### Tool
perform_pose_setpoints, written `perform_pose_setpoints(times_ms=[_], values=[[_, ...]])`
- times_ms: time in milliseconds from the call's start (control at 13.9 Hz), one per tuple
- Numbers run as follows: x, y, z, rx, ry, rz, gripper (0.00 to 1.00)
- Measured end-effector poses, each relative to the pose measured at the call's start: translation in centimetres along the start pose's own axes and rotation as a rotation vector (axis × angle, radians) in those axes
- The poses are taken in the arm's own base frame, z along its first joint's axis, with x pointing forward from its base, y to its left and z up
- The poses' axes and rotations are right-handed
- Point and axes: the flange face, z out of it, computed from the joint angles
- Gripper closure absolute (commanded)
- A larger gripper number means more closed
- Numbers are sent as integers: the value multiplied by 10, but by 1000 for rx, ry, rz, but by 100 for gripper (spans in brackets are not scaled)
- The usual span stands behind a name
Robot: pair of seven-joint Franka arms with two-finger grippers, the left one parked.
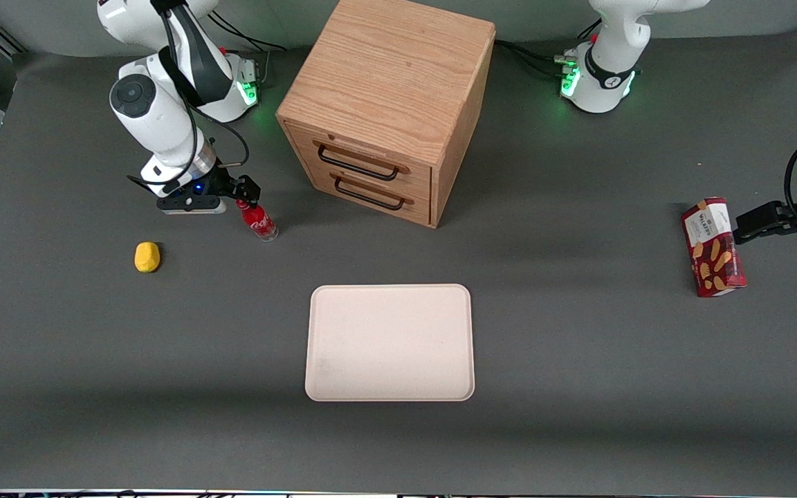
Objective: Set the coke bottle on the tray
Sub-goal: 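Lower the right gripper and close it around the bottle's cap end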
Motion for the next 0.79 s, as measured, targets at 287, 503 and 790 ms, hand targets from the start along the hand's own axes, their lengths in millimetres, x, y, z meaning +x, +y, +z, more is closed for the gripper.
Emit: perform_pose_setpoints(times_ms=[287, 503, 790], values=[[0, 0, 6, -7, -11, 0, 0], [-1, -1, 6, -7, -12, 5, 10], [-2, -4, 6, -8, -12, 9, 73]])
